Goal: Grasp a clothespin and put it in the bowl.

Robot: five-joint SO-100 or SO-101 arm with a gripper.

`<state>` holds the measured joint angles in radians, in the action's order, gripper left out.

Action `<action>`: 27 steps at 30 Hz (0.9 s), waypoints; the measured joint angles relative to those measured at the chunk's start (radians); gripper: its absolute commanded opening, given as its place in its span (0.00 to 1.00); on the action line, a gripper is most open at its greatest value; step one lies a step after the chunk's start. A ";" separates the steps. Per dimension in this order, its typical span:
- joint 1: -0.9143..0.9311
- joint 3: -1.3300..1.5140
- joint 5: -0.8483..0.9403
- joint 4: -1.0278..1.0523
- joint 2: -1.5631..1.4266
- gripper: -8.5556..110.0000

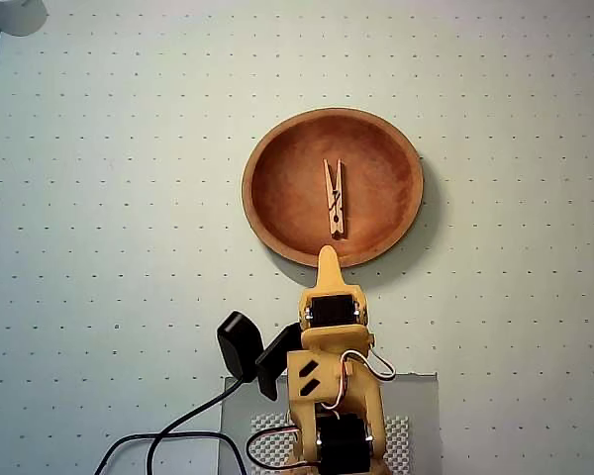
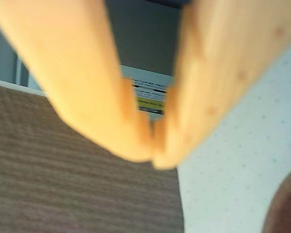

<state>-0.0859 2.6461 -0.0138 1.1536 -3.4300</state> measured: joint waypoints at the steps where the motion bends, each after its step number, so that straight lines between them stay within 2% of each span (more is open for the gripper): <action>1: 0.000 0.025 0.000 0.000 -0.002 0.04; 27: 0.089 0.454 0.000 -0.006 -0.002 0.04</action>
<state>0.0031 3.1002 -0.0138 1.1474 -3.4315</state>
